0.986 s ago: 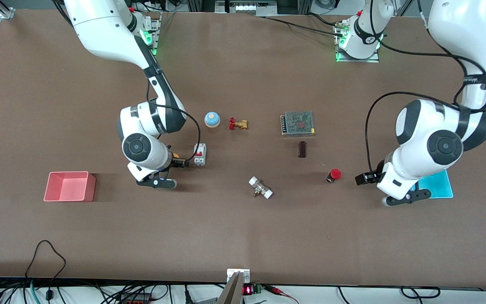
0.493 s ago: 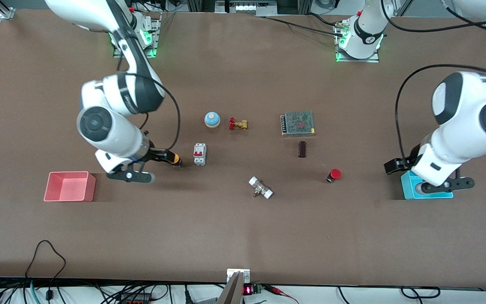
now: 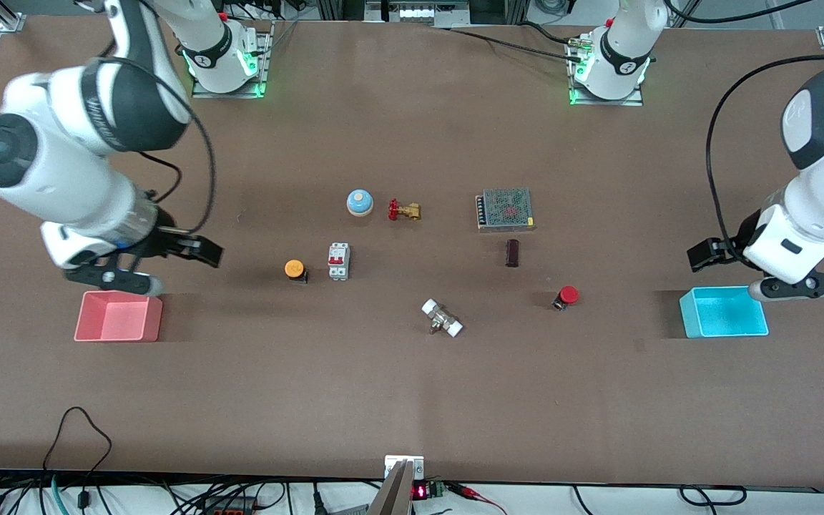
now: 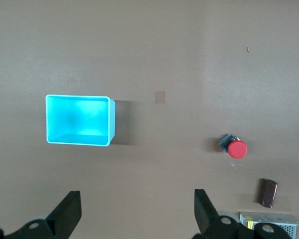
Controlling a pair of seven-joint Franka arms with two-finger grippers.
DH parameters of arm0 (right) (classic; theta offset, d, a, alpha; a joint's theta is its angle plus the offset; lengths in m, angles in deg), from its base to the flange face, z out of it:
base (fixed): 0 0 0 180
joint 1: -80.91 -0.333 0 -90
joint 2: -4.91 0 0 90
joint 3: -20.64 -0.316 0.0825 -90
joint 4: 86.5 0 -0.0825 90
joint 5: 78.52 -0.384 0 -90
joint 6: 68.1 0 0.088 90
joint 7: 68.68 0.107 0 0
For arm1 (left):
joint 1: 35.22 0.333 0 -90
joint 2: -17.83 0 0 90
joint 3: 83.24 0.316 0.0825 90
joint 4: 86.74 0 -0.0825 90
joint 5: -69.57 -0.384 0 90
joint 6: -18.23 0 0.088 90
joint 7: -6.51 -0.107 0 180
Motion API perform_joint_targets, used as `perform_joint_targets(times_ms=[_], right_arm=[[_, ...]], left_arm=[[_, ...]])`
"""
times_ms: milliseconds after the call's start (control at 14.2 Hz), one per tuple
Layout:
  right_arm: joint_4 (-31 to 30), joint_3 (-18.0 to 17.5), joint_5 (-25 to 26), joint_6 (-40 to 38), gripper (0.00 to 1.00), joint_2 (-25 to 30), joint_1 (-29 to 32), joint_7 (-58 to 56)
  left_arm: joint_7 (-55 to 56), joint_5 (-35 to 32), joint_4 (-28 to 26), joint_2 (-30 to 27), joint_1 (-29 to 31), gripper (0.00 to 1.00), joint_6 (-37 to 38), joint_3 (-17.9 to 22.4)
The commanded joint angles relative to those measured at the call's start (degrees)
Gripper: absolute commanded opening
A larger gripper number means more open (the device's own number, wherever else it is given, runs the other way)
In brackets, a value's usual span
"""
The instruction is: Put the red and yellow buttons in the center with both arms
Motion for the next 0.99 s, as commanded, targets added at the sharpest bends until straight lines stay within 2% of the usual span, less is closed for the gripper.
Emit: perform_joint_targets(times_ms=[0, 141, 282, 563, 704, 845, 915], right_arm=[[1.5, -2.8, -0.1, -4.4, 1.0, 2.6, 8.1, -7.7], [5.5, -7.2, 1.8, -9.6, 1.0, 3.0, 14.9, -8.6], [5.7, -11.9, 6.9, -11.8, 1.0, 5.3, 19.8, -10.2], [5.5, -12.1, 9.6, -16.6, 1.0, 7.7, 21.6, -20.8], [0.9, -12.1, 9.4, -15.4, 1.0, 11.0, 21.5, -20.2], [-4.9, -12.2, 9.3, -11.6, 1.0, 15.1, 21.4, -18.9], [-5.8, -12.3, 9.3, -11.3, 1.0, 15.9, 21.4, -18.9]], left_arm=[[-3.7, 1.5, -1.7, -3.4, 1.8, 1.0, 1.9, -0.5], [-5.3, 2.0, -1.7, -4.3, 2.6, 1.0, 2.3, -0.5], [-5.3, 2.0, -2.3, -5.9, 2.6, 1.0, 2.7, -0.5], [-5.3, 2.1, -2.4, -8.4, 2.8, 1.0, 3.4, -0.5], [-5.3, 2.3, -2.3, -8.9, 6.0, 1.0, 3.3, -2.2], [-5.2, 2.3, -2.3, -9.2, 5.8, 1.0, 3.3, -2.4], [-5.2, 2.6, -2.3, -9.4, 4.3, 1.0, 3.4, -1.7]])
